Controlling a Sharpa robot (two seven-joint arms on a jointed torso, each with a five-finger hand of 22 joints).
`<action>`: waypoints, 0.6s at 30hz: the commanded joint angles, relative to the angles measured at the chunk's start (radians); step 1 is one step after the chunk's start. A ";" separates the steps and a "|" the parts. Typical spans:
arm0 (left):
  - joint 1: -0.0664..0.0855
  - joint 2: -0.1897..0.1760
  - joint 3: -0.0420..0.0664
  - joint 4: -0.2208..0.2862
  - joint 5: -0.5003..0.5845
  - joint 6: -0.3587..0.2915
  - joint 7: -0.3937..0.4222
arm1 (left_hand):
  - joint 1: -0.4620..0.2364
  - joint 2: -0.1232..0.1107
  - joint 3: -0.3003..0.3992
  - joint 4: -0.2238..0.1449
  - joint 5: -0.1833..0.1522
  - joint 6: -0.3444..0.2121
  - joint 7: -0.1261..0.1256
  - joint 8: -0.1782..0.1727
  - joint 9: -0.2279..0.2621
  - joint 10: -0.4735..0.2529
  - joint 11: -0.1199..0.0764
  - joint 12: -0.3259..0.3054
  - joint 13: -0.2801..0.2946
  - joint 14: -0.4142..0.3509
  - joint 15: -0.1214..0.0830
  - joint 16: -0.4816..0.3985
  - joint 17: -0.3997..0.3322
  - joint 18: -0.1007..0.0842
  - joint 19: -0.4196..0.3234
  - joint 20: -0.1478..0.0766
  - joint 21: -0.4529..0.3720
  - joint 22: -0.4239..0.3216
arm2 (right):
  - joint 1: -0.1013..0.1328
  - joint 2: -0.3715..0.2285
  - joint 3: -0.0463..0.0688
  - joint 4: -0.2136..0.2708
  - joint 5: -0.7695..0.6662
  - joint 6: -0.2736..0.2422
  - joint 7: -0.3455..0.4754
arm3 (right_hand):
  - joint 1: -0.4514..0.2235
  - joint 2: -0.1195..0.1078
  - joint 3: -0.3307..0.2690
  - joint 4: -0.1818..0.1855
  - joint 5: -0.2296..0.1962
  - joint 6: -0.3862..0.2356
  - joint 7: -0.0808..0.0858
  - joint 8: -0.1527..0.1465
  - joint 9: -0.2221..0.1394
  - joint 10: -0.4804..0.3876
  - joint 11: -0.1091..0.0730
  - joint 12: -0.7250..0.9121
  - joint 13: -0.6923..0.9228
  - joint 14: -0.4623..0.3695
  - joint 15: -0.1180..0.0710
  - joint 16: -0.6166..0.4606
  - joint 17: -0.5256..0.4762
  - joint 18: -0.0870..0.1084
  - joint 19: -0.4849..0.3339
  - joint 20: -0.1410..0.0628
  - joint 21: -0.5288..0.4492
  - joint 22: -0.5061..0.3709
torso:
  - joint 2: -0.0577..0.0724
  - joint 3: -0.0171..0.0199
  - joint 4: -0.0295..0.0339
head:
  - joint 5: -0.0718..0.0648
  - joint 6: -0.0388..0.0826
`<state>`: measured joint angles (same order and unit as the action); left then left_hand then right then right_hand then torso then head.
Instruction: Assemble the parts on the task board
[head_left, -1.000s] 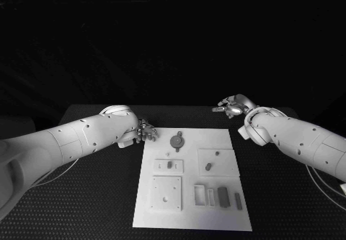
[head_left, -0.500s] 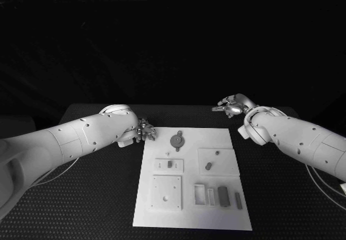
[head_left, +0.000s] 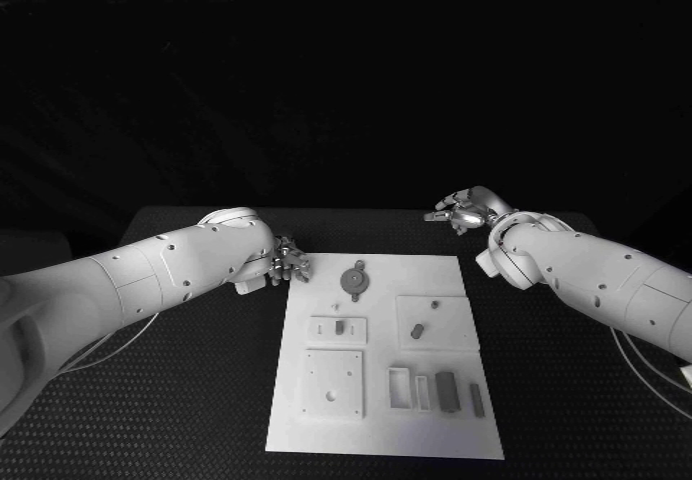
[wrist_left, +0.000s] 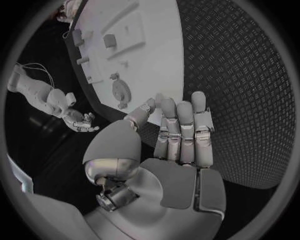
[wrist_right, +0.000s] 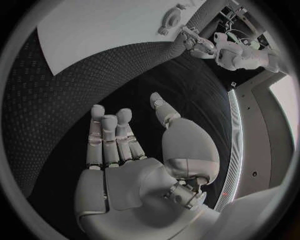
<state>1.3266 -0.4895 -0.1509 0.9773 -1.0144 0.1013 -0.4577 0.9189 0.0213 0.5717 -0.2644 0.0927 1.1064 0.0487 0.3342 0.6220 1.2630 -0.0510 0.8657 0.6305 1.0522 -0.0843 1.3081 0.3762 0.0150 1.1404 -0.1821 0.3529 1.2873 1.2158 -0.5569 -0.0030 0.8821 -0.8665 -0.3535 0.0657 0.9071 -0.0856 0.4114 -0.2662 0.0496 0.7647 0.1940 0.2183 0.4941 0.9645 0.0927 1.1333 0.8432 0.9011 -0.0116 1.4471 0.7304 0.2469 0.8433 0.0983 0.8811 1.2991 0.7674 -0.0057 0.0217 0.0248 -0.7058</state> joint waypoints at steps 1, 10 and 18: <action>-0.001 -0.008 0.001 0.007 0.052 -0.017 0.006 | 0.031 0.018 0.006 0.001 0.004 0.011 -0.004 0.025 0.026 0.024 -0.014 0.003 -0.001 0.011 0.001 0.007 0.001 0.002 0.010 0.001 0.004 0.003 | -0.001 0.000 0.000 0.000 0.000 0.014 0.009 | -0.005 0.002 0.004 0.000 0.000 0.006 0.003 0.005 -0.001 -0.155 -0.006 0.005 -0.001 0.002 -0.007 0.006 -0.001 0.015 -0.002 0.001 -0.001 0.001 | 0.000 0.0002 -0.0001 | -0.002 -0.002; -0.001 -0.083 0.001 0.114 0.179 -0.096 -0.027 | 0.033 0.020 0.005 0.000 0.003 0.021 -0.010 0.032 0.032 0.036 -0.019 0.006 -0.001 0.023 -0.002 0.012 0.001 0.004 0.020 -0.002 0.007 0.009 | -0.002 -0.004 0.000 0.002 0.000 0.014 0.010 | -0.006 0.002 0.004 0.000 0.000 0.006 0.003 0.005 -0.001 -0.155 -0.006 0.005 -0.001 0.002 -0.007 0.006 -0.002 0.015 -0.002 0.001 -0.001 0.001 | -0.001 0.0008 0.0011 | -0.003 -0.006; -0.001 -0.192 -0.014 0.305 0.198 -0.245 -0.062 | 0.033 0.015 0.005 -0.002 0.005 0.025 -0.012 0.034 0.035 0.041 -0.022 0.007 -0.001 0.029 -0.004 0.013 0.001 0.005 0.025 -0.003 0.008 0.012 | -0.002 -0.011 0.000 0.006 0.000 0.013 0.009 | -0.007 0.002 0.004 0.000 0.000 0.006 0.003 0.006 -0.001 -0.155 -0.006 0.005 -0.002 0.002 -0.007 0.006 -0.002 0.015 -0.002 0.001 -0.001 0.001 | -0.001 0.0021 0.0016 | -0.002 -0.010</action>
<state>1.3268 -0.6771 -0.1640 1.2612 -0.8565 -0.0416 -0.4946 0.9228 0.0175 0.5729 -0.2634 0.0918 1.1219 0.0405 0.3342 0.6217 1.2779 -0.0540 0.8696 0.6306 1.0722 -0.0896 1.3159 0.3762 0.0149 1.1567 -0.1842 0.3572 1.2981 1.2145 -0.5666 -0.0030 0.8860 -0.8664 -0.3526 0.0658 0.9072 -0.0856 0.4114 -0.2662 0.0496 0.7647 0.1941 0.2183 0.4942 0.9645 0.0926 1.1333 0.8423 0.9024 -0.0100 1.4471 0.7295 0.2469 0.8433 0.0983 0.8811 1.2990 0.7663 -0.0039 0.0226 0.0233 -0.7149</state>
